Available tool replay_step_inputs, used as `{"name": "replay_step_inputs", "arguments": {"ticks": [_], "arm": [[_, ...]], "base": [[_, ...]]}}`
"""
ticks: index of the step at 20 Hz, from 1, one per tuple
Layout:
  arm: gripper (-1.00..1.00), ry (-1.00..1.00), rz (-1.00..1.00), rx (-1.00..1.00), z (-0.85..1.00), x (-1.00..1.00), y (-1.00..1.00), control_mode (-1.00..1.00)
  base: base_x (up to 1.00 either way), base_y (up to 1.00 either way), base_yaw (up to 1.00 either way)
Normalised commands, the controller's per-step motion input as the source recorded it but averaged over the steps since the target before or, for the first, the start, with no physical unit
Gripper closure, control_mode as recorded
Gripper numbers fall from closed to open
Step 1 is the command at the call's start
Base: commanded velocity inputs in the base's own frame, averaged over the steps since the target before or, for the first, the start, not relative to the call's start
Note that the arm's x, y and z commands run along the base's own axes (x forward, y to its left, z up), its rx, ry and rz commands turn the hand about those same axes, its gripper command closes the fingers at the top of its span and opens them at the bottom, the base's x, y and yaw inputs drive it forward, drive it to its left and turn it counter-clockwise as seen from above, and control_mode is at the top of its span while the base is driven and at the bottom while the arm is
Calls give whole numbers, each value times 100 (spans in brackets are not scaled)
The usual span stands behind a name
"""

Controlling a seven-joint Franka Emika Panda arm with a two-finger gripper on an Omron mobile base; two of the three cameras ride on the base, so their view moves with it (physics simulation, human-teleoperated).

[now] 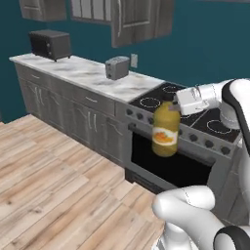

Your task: Sort all alcoholic drinks to one cabinet, and non-alcoholic drinks to the other.

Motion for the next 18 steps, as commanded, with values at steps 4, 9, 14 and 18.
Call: {"name": "replay_step_inputs", "arguments": {"ticks": [4,9,14,18], "arm": [[100,0,0,0,0,0,0,100],[100,0,0,0,0,0,0,100],[100,0,0,0,0,0,0,100],[100,0,0,0,0,0,0,100]], "base": [[90,69,24],[98,72,17],[100,35,0],[100,36,-31]]}}
